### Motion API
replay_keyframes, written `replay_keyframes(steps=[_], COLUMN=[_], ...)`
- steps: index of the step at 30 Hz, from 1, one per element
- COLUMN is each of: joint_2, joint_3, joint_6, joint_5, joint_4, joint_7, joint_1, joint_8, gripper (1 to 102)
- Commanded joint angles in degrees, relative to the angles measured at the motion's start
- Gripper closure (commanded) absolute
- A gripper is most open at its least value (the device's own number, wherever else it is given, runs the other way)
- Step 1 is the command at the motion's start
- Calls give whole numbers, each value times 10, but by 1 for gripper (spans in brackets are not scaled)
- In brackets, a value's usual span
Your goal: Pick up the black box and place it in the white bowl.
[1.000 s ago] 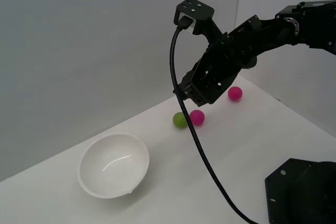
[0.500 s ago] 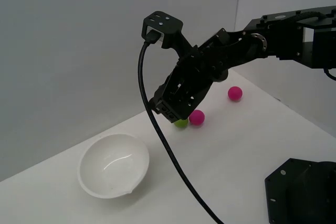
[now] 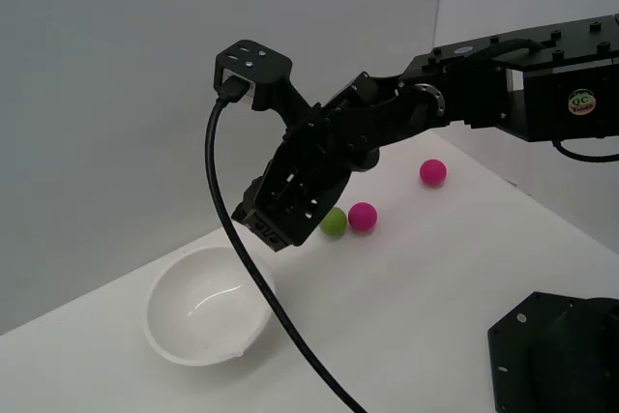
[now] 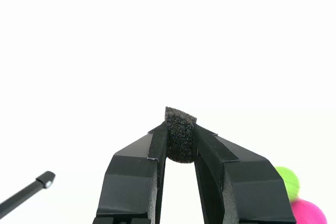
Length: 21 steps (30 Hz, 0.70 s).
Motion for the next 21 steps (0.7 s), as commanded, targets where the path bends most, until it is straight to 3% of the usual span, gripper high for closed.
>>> replay_keyframes(steps=[1, 21], joint_2=[3, -69], joint_3=[6, -65], joint_6=[-9, -9], joint_5=[-21, -46], joint_4=[-17, -41], joint_7=[-4, -34], joint_1=[-15, -74], joint_8=[-2, -15], gripper=[100, 100])
